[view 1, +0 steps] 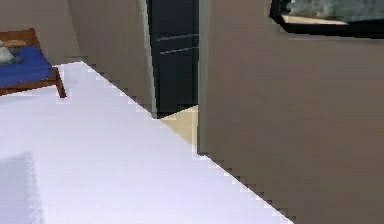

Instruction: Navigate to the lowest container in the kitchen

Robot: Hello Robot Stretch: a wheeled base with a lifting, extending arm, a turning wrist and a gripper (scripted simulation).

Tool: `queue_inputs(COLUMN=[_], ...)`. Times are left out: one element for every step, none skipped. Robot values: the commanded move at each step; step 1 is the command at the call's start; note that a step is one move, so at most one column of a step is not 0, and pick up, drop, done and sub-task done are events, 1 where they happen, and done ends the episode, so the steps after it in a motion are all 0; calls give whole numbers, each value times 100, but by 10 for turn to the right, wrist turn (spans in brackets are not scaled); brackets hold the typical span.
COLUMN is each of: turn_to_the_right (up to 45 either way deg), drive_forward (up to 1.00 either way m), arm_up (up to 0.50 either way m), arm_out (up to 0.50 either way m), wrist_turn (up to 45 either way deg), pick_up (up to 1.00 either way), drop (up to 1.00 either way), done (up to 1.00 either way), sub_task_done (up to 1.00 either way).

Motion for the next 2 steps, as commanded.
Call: queue_inputs(turn_to_the_right=[-90,0], drive_forward=[0,5], arm_up=[0,0], arm_out=[0,0], wrist_turn=[0,0], pick_up=[0,0], drop=[0,0], done=[0,0], sub_task_done=[0,0])
